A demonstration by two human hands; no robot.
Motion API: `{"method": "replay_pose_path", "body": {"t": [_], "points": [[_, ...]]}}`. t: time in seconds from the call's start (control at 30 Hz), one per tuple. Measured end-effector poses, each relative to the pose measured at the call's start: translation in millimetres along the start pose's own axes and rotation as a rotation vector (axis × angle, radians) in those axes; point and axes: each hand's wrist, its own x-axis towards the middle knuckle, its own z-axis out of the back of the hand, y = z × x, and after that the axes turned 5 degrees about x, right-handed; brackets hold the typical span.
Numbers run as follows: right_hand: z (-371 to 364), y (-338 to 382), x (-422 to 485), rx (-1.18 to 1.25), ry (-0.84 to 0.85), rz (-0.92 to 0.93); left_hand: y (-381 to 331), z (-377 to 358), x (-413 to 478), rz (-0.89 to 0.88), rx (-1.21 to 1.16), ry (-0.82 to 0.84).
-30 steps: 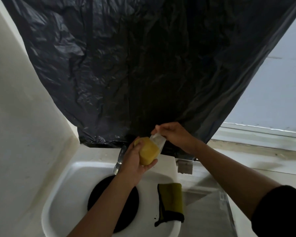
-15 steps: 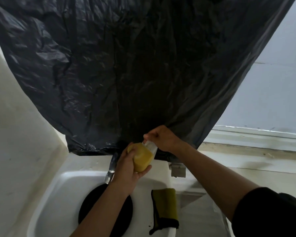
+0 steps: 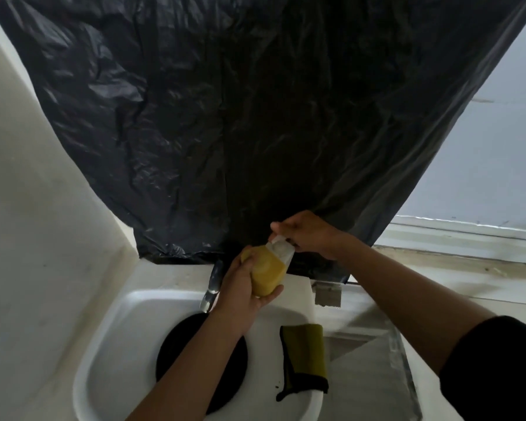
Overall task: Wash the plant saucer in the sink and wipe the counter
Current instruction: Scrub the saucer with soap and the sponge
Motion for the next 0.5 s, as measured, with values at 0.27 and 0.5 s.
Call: {"method": "replay_pose_path", "body": {"t": [0.27,0.5], "points": [[-14.5,-10.6,9.1,-0.204,-0.101,0.12,-1.0,-2.9,0.0,-0.015,0.036,-0.021],[-16.4,-22.3,-5.0,-0.078,-0.093,0.094,-0.4,-1.7,-11.0,-0.01,0.025,-0.028]]}}
